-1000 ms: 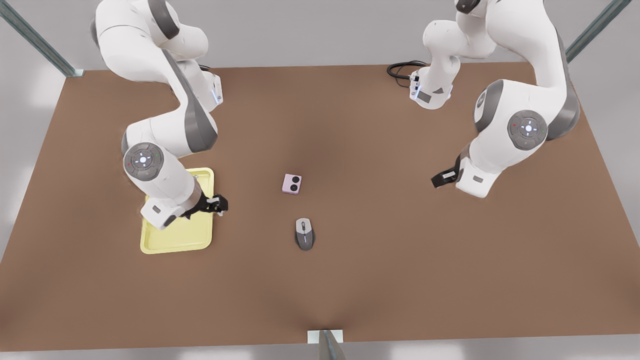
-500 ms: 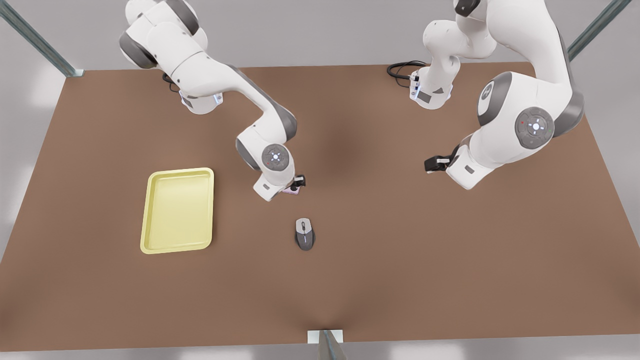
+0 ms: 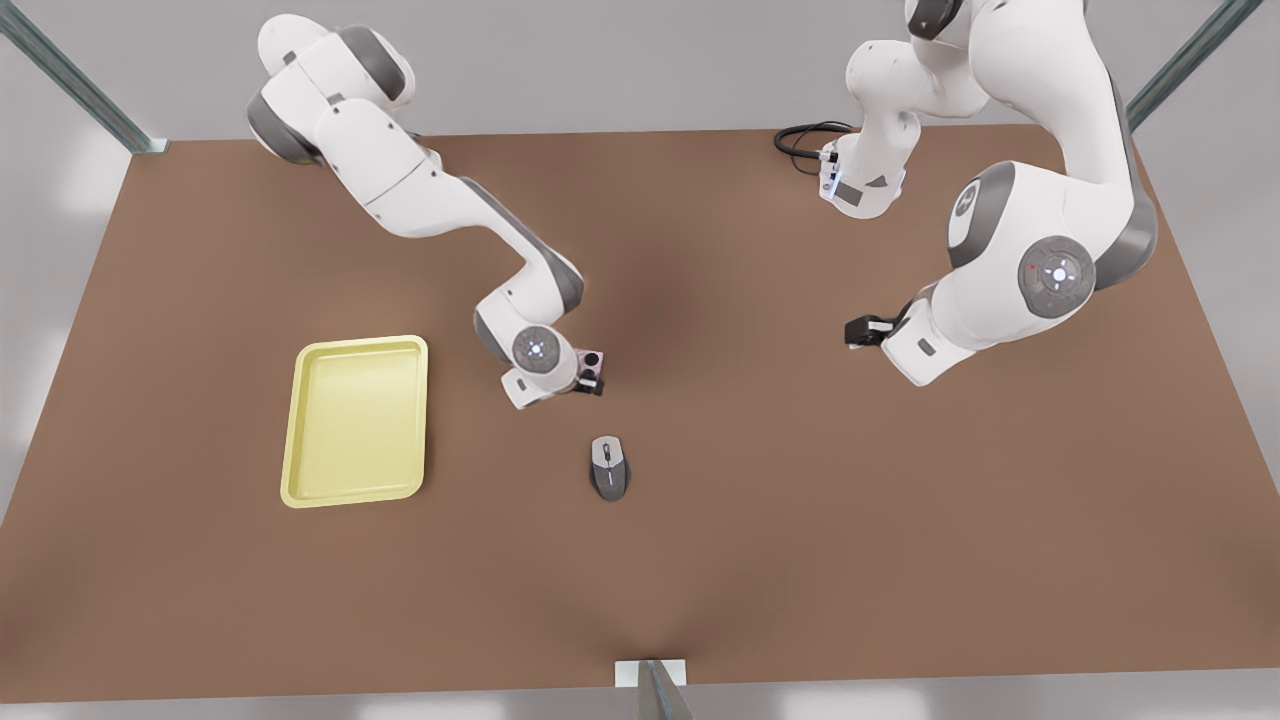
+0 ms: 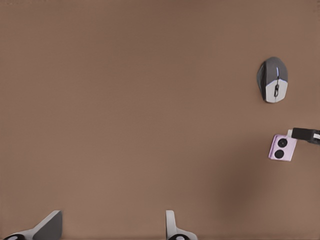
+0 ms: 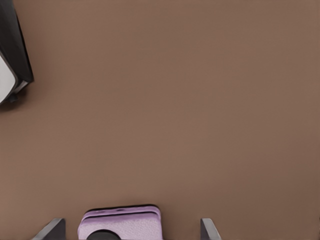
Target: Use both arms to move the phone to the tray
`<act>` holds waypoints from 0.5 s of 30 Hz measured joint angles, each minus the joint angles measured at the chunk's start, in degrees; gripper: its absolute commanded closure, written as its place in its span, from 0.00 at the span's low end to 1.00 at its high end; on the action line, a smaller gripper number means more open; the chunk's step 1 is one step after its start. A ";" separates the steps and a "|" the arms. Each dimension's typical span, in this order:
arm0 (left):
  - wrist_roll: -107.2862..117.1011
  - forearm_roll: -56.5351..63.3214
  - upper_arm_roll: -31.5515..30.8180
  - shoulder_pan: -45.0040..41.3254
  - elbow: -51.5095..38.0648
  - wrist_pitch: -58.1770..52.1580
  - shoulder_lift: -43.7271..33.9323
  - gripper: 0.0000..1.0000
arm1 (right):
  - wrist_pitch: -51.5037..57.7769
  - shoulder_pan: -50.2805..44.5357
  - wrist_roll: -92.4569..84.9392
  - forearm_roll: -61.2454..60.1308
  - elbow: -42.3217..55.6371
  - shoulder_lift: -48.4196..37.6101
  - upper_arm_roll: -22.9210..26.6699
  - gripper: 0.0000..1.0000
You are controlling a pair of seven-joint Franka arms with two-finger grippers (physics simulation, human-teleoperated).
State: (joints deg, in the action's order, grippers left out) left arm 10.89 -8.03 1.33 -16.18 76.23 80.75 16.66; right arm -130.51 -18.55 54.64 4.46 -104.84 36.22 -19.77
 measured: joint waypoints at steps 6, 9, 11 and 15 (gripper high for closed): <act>-1.42 0.00 0.00 0.00 -0.08 0.38 0.02 0.00 | -1.01 -0.50 -1.48 0.53 -1.31 0.30 -0.35 0.00; -1.97 0.00 -0.01 0.00 -0.14 0.49 0.02 0.00 | -1.27 -0.57 -2.03 0.59 -1.54 0.05 -1.44 0.00; -2.29 0.00 -0.01 0.00 -0.17 0.54 0.02 0.00 | -1.54 -0.67 -2.36 0.59 -1.37 0.32 -1.67 0.00; -2.83 0.00 -0.01 0.00 -0.18 0.60 0.02 0.00 | -3.02 -2.02 -2.91 0.65 -2.55 1.09 -1.75 0.00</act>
State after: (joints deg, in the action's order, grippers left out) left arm 8.07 -8.03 1.32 -16.17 76.05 81.35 16.68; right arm -133.53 -20.58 51.72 5.11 -107.39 37.31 -21.52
